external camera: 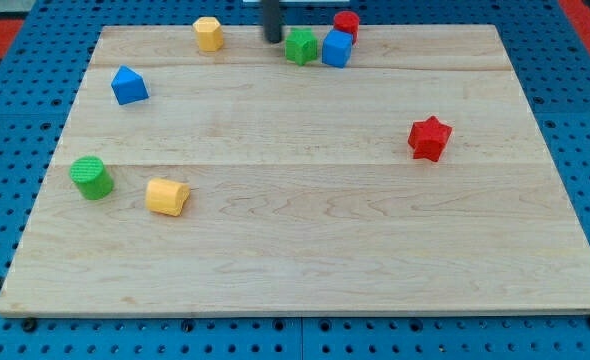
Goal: Separate the green star and blue cube
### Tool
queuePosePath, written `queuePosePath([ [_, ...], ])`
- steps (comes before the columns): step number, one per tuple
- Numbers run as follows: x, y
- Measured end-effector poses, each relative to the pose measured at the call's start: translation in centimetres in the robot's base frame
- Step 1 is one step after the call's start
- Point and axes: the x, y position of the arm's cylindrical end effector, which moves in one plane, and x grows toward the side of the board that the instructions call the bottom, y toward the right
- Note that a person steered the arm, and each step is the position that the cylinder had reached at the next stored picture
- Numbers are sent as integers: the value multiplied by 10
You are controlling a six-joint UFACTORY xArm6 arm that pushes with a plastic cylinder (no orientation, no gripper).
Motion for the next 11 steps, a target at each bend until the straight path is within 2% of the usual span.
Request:
queuePosePath([
  [2, 23, -94],
  [3, 13, -10],
  [4, 11, 116],
  [6, 48, 24],
  [7, 47, -27],
  [8, 26, 58],
  [9, 27, 159],
  [10, 81, 136],
  [11, 101, 112],
])
